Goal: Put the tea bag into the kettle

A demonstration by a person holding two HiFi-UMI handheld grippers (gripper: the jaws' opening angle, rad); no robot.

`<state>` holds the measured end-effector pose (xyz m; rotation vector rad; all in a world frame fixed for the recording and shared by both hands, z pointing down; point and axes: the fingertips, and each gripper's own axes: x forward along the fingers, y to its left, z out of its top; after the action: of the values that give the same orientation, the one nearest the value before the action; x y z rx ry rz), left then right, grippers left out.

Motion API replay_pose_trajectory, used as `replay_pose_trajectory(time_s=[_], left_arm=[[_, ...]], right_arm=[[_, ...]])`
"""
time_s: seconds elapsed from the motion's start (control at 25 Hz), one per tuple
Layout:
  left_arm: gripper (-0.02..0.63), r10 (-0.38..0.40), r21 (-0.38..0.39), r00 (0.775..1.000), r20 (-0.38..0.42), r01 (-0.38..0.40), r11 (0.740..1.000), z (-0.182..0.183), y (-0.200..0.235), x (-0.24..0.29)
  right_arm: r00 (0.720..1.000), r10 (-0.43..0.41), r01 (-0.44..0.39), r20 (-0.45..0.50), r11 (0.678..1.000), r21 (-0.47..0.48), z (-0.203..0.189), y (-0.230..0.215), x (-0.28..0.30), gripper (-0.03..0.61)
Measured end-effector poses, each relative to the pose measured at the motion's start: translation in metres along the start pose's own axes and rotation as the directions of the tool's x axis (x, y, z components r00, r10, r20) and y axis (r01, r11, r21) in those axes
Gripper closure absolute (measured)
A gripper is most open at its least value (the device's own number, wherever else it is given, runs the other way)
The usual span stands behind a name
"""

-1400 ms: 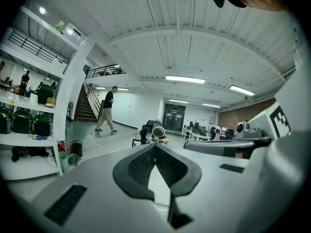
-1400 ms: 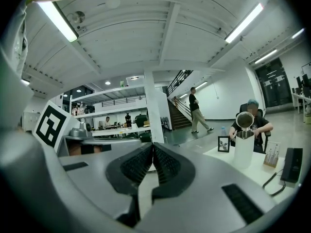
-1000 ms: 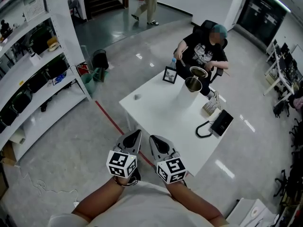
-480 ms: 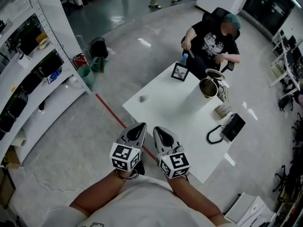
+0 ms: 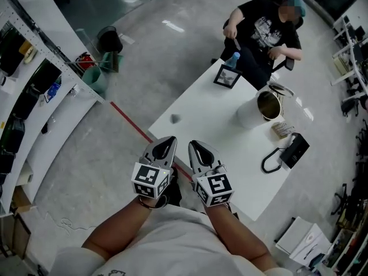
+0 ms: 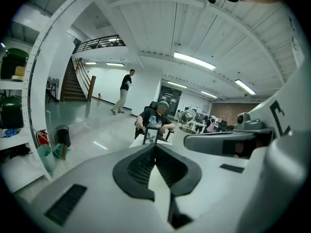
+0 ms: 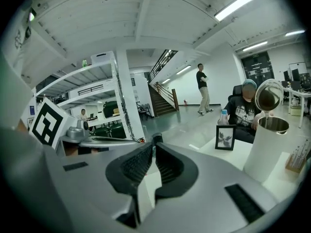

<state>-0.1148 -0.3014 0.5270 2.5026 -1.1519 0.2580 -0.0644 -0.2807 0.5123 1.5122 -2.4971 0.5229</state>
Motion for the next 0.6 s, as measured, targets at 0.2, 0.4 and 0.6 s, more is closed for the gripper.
replay_pose_trajectory(time_s=[0.2,0.4,0.6], left_arm=[[0.606,-0.023,-0.032,0.998,-0.057,0.021,0.999,-0.016,0.028,0.031],[0.605,-0.040,-0.039,0.995,-0.090,0.037,0.999,-0.032,0.062,0.068],[0.605,-0.057,-0.035,0.992,-0.109,0.054,0.998,-0.050,0.091,0.100]], right_arm=[[0.998,-0.044,0.046,-0.055,0.998,0.048,-0.021,-0.023,0.038,0.552],[0.992,-0.044,0.050,-0.114,0.998,0.043,-0.046,-0.042,0.089,0.507],[0.985,-0.057,0.063,-0.163,0.997,0.032,-0.073,-0.060,0.123,0.489]])
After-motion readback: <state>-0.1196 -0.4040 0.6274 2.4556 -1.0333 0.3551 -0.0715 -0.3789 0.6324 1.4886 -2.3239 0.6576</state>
